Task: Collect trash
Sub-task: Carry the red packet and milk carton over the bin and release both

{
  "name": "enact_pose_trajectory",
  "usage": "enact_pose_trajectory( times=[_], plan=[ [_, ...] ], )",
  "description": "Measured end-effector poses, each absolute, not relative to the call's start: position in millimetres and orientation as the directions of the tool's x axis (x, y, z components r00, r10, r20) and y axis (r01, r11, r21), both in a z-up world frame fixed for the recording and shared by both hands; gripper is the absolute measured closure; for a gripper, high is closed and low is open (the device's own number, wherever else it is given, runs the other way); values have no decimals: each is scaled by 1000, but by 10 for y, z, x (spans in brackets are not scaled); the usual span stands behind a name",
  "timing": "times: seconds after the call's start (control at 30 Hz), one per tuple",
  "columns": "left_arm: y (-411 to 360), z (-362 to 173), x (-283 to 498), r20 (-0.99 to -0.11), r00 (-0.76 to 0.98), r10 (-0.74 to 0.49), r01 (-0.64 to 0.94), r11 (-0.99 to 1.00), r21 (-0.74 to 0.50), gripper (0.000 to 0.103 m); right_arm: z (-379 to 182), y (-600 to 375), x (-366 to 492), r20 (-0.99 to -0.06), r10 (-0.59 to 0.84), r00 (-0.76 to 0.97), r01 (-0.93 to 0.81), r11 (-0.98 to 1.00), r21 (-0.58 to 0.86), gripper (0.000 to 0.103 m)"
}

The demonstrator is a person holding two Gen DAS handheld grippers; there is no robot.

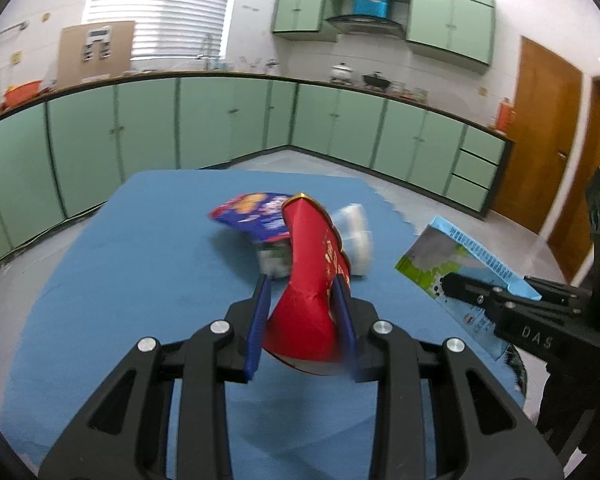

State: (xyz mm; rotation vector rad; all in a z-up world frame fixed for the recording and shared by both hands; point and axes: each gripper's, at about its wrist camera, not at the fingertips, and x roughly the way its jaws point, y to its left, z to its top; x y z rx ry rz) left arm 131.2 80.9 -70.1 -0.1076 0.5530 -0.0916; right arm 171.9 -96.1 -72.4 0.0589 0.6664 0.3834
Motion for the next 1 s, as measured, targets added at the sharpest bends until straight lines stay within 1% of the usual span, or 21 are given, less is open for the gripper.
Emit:
enact_pose_trajectory(
  times=[0.27, 0.37, 0.53, 0.7, 0.9, 1.0],
  plan=[
    [-10, -654, 1449, -490, 837, -243, 221, 970, -104, 73, -632, -1720, 1582, -566, 225, 793, -162, 974, 160, 84],
    [-286, -687, 1511, -491, 822, -288, 274, 956, -102, 73, -620, -1990, 1514, -564, 167, 809, -96, 983, 155, 87],
    [-791, -787, 1652, -502, 788, -356, 357, 929, -98, 73, -655, -2402, 1431, -567, 87, 819, 1, 988, 152, 87],
    [-1237, -902, 1711, -517, 751, -411, 431, 898, -88, 73, -726, -2787, 1427, -568, 32, 823, 79, 982, 169, 87],
    [-1571, -973, 1798, -526, 718, -456, 481, 871, -97, 73, -799, -3130, 1530, -572, -21, 820, 146, 974, 173, 87],
    [-1748, -1037, 1894, -546, 687, -480, 508, 854, -111, 73, -876, -3289, 1552, -583, -34, 812, 166, 971, 174, 87]
  ],
)
